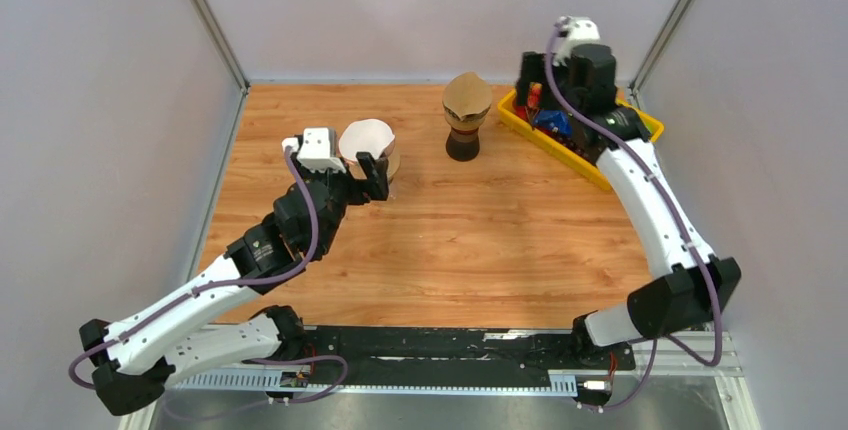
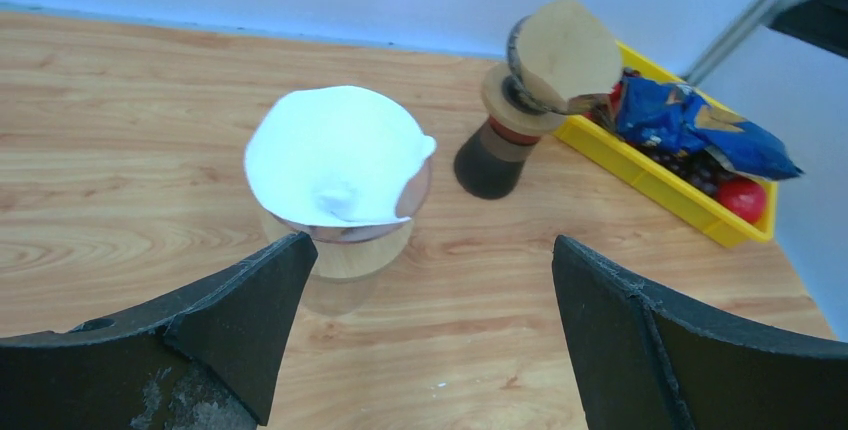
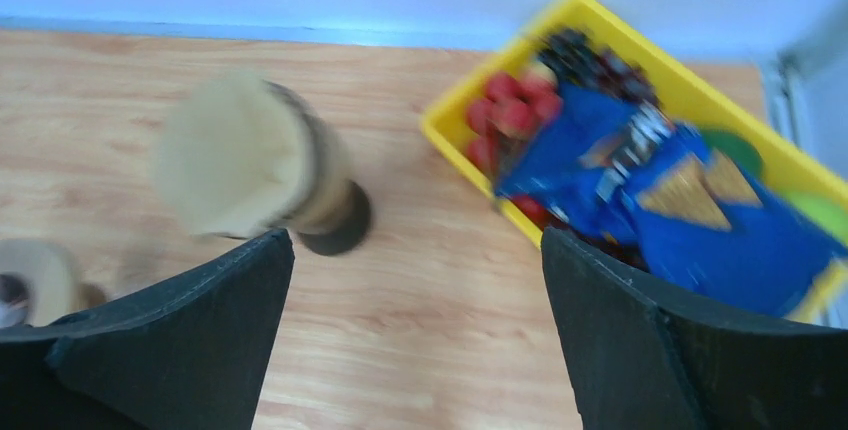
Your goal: Place the coffee filter in the dripper
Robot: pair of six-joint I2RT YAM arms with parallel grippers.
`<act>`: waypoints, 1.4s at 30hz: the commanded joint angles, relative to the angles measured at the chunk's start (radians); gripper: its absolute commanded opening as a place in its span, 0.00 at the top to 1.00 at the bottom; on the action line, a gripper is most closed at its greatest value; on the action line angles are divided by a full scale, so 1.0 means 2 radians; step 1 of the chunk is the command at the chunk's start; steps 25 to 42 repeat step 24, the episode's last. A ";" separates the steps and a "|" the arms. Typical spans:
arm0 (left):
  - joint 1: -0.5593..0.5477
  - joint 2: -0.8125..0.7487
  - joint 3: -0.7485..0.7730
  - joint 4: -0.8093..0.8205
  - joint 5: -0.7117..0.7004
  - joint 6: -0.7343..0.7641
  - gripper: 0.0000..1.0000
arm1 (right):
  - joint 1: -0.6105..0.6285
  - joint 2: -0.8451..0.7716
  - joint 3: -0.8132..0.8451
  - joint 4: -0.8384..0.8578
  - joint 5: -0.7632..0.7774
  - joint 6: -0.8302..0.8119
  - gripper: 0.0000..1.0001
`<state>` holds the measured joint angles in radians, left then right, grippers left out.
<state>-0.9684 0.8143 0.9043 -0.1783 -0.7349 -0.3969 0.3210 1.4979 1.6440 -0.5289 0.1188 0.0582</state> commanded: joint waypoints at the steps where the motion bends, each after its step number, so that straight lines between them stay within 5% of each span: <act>1: 0.054 0.013 0.031 -0.049 0.015 -0.017 0.00 | -0.080 -0.089 -0.139 0.102 -0.017 0.082 0.00; 11: 0.266 -0.010 -0.006 -0.075 0.082 -0.082 0.00 | -0.142 -0.261 -0.399 0.216 0.075 0.136 0.00; 20: 0.430 -0.009 -0.068 -0.072 0.149 -0.132 0.00 | -0.143 -0.319 -0.471 0.296 0.116 0.141 0.00; 42: 0.457 -0.005 -0.087 -0.064 0.170 -0.137 0.00 | -0.143 -0.324 -0.484 0.313 0.114 0.133 0.00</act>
